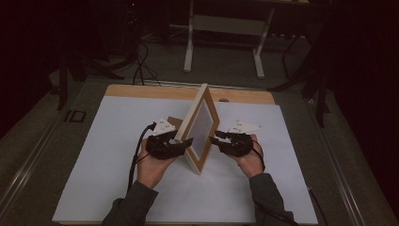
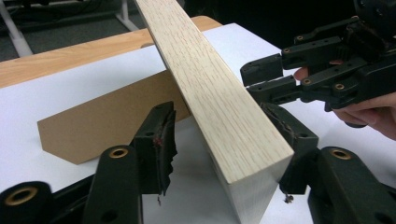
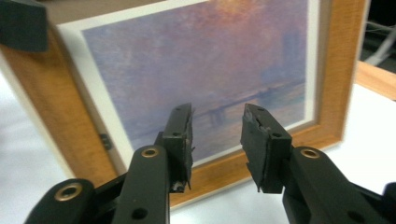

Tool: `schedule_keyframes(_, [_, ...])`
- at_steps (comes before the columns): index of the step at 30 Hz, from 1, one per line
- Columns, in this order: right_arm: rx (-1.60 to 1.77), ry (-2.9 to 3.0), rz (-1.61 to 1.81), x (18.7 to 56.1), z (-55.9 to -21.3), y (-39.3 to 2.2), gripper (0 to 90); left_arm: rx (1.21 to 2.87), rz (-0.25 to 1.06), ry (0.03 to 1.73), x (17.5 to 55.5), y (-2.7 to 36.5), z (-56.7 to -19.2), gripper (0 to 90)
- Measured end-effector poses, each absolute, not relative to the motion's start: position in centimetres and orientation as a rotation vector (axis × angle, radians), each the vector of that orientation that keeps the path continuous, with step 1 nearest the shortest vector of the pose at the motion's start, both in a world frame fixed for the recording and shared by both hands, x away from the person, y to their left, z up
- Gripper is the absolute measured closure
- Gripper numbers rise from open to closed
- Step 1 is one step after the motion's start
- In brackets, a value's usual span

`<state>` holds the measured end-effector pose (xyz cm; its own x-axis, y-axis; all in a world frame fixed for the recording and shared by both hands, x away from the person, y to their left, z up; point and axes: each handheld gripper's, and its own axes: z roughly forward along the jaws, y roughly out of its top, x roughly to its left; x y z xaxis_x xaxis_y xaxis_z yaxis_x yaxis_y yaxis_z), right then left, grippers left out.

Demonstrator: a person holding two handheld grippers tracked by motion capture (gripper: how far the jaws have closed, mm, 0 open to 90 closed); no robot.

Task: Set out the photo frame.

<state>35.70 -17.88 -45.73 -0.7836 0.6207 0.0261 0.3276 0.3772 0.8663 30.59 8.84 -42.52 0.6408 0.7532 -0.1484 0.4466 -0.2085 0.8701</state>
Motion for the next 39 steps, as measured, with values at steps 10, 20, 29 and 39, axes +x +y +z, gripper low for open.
schedule_keyframes(10, [0.849,2.307,1.352,36.1,-45.5,-17.9,57.4,1.834,0.425,0.962,30.0,8.4,-42.5,56.8])
schedule_keyframes(20, [0.874,2.282,1.337,36.5,-45.5,-18.4,54.2,1.828,0.447,0.992,29.8,8.3,-42.5,59.1])
schedule_keyframes(29, [0.890,2.269,1.331,36.5,-45.5,-18.7,53.7,1.828,0.450,1.026,30.0,8.5,-42.3,62.1])
schedule_keyframes(39, [0.904,2.250,1.332,36.6,-45.4,-19.1,53.7,1.817,0.423,1.053,30.4,9.3,-42.3,64.9])
